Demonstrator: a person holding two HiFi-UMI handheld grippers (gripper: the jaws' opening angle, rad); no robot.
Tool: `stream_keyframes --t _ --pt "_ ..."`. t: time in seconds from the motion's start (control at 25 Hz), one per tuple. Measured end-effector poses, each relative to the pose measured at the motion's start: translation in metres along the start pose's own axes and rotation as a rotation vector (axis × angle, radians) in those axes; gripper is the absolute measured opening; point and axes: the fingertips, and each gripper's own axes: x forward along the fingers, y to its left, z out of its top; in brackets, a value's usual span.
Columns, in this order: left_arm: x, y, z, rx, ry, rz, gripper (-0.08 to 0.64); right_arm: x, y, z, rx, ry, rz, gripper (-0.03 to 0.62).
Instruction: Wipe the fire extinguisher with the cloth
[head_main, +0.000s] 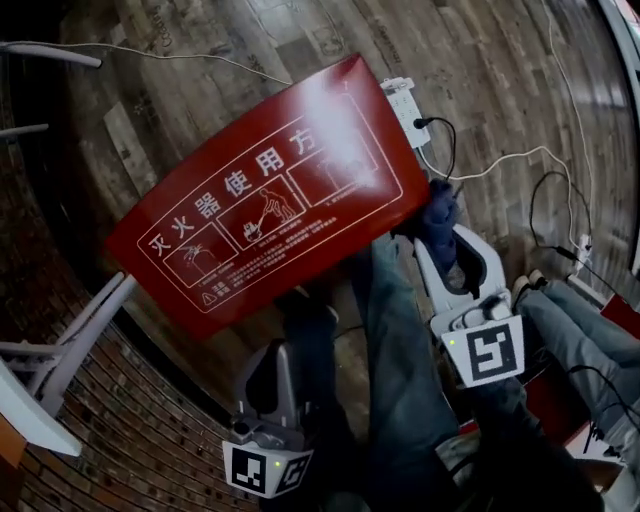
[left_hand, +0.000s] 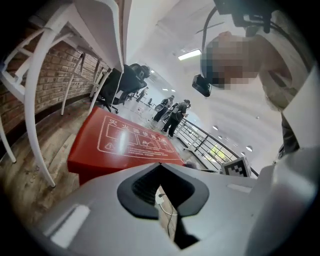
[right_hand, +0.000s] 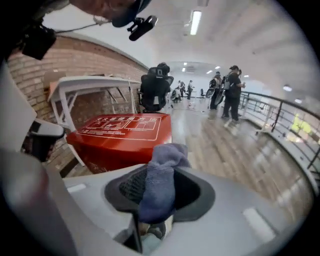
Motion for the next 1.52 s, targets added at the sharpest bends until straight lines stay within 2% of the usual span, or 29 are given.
stream_keyframes --t 0.04,0.12,0.2,0.32,0.4,0.52,0.6,0.68,0.76,0.84,0.88,0.92,1.0,1.08,1.16,1.24,1.28,1.4,1.44,1.52 --pt "-0.009 0.003 0.000 -0.007 -0.003 0.000 0.000 -0.003 0.000 0.011 -0.021 -0.021 -0.052 0.133" --pt "-0.027 0.010 0.003 -0.024 -0.011 -0.003 0.000 -0.013 0.009 0.032 -0.081 -0.076 -0.091 0.127" --pt "-0.045 0.021 0.005 -0.031 -0.020 -0.008 0.000 -0.013 0.035 0.044 -0.212 -0.060 -0.056 0.122" --pt "-0.068 0.044 0.000 -0.056 -0.037 0.040 0.000 0.013 0.075 0.048 -0.419 0.041 -0.023 0.087" --pt "-0.077 0.053 -0.004 -0.084 -0.052 0.067 0.000 0.028 0.092 0.052 -0.498 0.089 -0.031 0.073" --pt "-0.085 0.057 -0.010 -0.120 -0.065 0.077 0.000 0.038 0.104 0.055 -0.574 0.055 0.001 0.069" --pt "-0.089 0.056 -0.012 -0.139 -0.068 0.074 0.000 0.025 0.080 0.043 -0.552 0.059 -0.038 0.066" --pt "-0.089 0.056 -0.009 -0.140 -0.078 0.063 0.000 0.008 0.019 0.019 -0.504 0.145 -0.183 0.064" --pt "-0.089 0.058 -0.005 -0.141 -0.091 0.060 0.000 -0.012 -0.052 0.012 -0.477 0.175 -0.342 0.064" --pt "-0.088 0.059 -0.003 -0.147 -0.102 0.062 0.000 -0.035 -0.098 0.037 -0.369 0.090 -0.445 0.064" --pt "-0.087 0.058 -0.003 -0.150 -0.107 0.061 0.000 -0.042 -0.099 0.058 -0.332 0.011 -0.437 0.064" --pt "-0.085 0.057 -0.005 -0.152 -0.109 0.060 0.000 -0.043 -0.085 0.081 -0.329 -0.071 -0.388 0.064" --pt "-0.083 0.054 -0.009 -0.159 -0.104 0.058 0.000 -0.028 -0.019 0.118 -0.393 -0.188 -0.209 0.064" --pt "-0.080 0.050 -0.011 -0.165 -0.099 0.055 0.000 -0.001 0.060 0.129 -0.449 -0.222 0.013 0.064" --pt "-0.079 0.047 -0.008 -0.166 -0.103 0.048 0.000 0.029 0.120 0.118 -0.508 -0.189 0.183 0.064" --pt "-0.078 0.045 -0.004 -0.164 -0.114 0.040 0.000 0.056 0.149 0.103 -0.564 -0.126 0.258 0.064" --pt "-0.079 0.045 -0.003 -0.163 -0.120 0.036 0.000 0.066 0.154 0.099 -0.562 -0.097 0.274 0.064" --pt "-0.082 0.048 -0.004 -0.171 -0.134 0.039 0.000 0.082 0.159 0.100 -0.392 -0.004 0.315 0.064" --pt "-0.083 0.049 -0.007 -0.178 -0.137 0.046 0.000 0.086 0.169 0.102 -0.364 0.021 0.346 0.064" --pt "-0.086 0.051 -0.013 -0.194 -0.138 0.063 0.000 0.088 0.206 0.101 -0.398 0.060 0.438 0.064"
